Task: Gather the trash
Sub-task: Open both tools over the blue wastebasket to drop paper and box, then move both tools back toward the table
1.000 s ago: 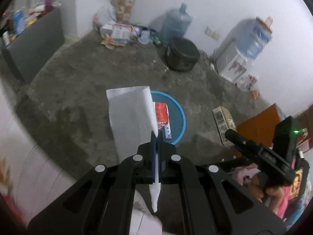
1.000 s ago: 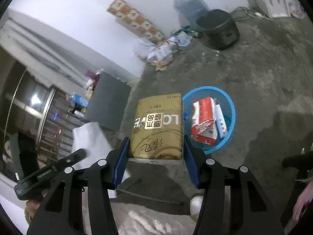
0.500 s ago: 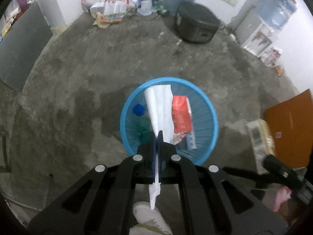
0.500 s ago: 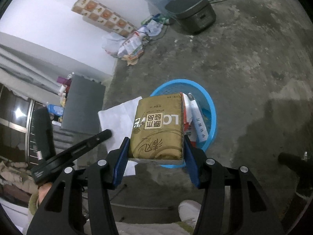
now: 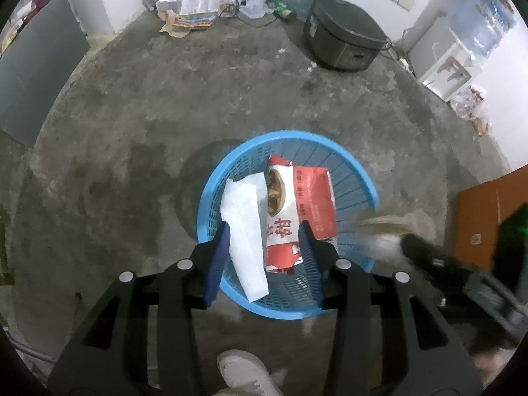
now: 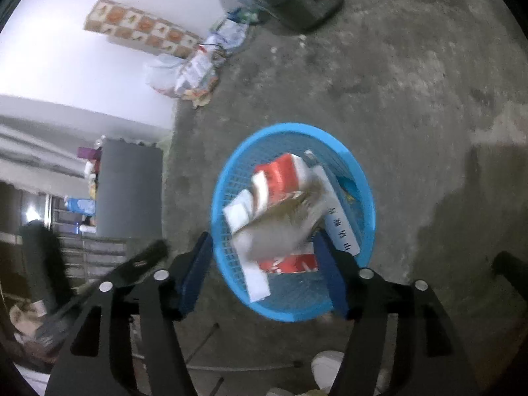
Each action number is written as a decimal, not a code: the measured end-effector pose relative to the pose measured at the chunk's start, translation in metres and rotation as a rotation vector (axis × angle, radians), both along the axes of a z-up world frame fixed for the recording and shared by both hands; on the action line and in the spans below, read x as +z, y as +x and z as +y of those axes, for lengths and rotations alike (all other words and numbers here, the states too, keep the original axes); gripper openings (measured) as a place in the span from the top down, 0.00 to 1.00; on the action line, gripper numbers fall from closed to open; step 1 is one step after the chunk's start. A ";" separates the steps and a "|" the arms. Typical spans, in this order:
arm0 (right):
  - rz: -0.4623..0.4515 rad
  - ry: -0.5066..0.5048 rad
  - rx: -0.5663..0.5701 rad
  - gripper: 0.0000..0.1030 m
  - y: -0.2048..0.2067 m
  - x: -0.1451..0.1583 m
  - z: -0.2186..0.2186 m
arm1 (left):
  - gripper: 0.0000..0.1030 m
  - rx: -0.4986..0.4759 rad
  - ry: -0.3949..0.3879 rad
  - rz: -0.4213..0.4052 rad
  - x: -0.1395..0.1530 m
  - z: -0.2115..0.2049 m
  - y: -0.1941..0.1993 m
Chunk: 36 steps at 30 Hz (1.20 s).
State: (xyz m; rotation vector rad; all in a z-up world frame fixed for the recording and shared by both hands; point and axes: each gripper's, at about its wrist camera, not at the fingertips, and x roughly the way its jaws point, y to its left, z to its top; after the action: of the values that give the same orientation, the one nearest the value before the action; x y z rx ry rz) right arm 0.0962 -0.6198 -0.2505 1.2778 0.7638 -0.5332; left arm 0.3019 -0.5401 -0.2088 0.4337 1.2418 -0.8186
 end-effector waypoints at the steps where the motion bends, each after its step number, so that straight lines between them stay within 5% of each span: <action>1: 0.026 -0.004 -0.009 0.37 0.000 -0.005 0.000 | 0.61 0.002 -0.017 -0.003 0.008 0.002 0.000; 9: 0.028 -0.020 -0.031 0.36 -0.021 -0.001 0.013 | 0.52 0.017 -0.140 -0.068 0.081 0.021 -0.015; 16: -0.015 -0.087 -0.018 0.36 -0.034 0.035 0.028 | 0.43 0.046 -0.251 -0.138 0.164 0.067 -0.035; 26: -0.087 -0.352 0.224 0.36 -0.022 0.158 0.102 | 0.35 0.093 -0.347 -0.237 0.262 0.205 -0.077; 36: -0.205 -0.510 0.584 0.27 0.000 0.239 0.217 | 0.34 0.370 -0.398 -0.348 0.306 0.397 -0.118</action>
State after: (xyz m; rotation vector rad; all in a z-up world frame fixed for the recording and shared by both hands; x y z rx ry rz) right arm 0.0960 -0.4024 -0.0115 0.5819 0.7260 -0.1008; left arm 0.1841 -0.1429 0.0977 0.0150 0.7770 -0.6184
